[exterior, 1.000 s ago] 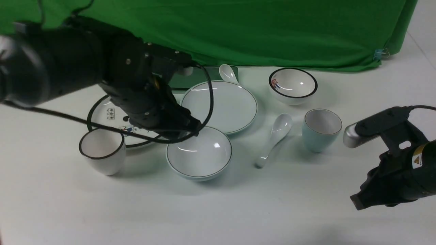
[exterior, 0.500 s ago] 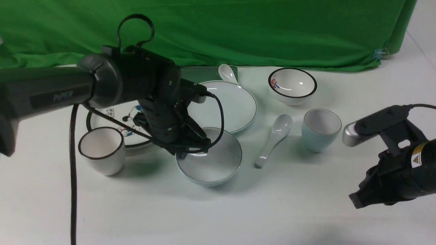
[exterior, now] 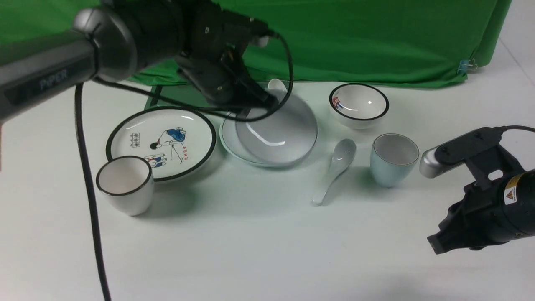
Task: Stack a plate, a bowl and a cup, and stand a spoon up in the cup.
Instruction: Use the left arm to put the blue rice bowl into the blue large plate in the middle, then use the right arm to grab a blue teacup
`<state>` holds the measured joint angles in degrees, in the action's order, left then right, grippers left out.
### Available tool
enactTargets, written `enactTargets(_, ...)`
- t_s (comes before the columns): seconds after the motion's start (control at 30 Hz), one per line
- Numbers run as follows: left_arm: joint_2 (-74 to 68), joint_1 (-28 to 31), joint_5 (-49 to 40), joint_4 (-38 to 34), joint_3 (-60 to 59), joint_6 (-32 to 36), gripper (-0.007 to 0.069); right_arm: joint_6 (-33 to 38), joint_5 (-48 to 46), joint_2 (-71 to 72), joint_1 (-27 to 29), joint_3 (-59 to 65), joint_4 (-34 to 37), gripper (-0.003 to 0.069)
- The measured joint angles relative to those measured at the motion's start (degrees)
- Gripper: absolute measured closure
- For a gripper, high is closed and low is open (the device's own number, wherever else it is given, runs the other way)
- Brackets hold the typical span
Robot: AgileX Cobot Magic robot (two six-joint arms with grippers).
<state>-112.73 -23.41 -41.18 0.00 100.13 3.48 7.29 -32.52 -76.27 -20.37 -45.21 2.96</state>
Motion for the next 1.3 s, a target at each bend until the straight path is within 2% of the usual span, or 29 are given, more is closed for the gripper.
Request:
enactTargets(0.17,-4.6,0.2,4.1,0.0,3.6,0.0,0.0636,-1.6,-0.1,0.0,0.0,0.0,0.0,0.0610)
enactTargets(0.23,-8.8,0.9,4.2,0.0,4.8,-0.8,0.0636,-2.9,-0.5,0.0,0.0,0.0,0.0,0.0580)
enactTargets(0.43,-13.5,4.2,4.5,0.0,5.4,-4.9,0.0636,-3.4,-0.9,0.0,0.0,-0.1,0.0,0.0407)
enactTargets(0.67,-13.8,5.2,6.6,0.0,5.8,-6.8,0.0619,-4.9,-1.3,-1.4,0.0,-5.8,0.0,0.0284)
enactTargets(0.83,-15.0,5.1,7.2,-0.5,5.8,-7.0,0.0515,-4.9,-2.1,-5.5,0.0,-12.9,0.0,0.0216)
enactTargets(0.93,-15.4,5.1,6.3,-0.5,5.8,-7.3,0.0377,-4.9,-2.4,-10.3,0.1,-18.2,0.0,0.0178)
enactTargets(1.07,-13.3,5.1,3.4,0.0,6.7,-7.3,0.0210,-4.9,-4.8,-16.9,2.9,-26.3,0.0,0.0165)
enactTargets(1.17,-9.5,5.1,1.4,0.8,6.9,-7.1,0.0161,-4.9,-6.6,-20.5,5.6,-30.8,0.0,0.0163)
enactTargets(1.27,-4.5,5.1,-0.9,1.3,6.9,-5.8,0.0165,-4.9,-7.3,-23.6,7.4,-34.0,-0.2,0.0162)
enactTargets(1.3,-1.2,5.1,-1.8,1.4,6.9,-4.8,0.0188,-4.9,-7.4,-25.4,7.8,-35.2,-0.2,0.0165)
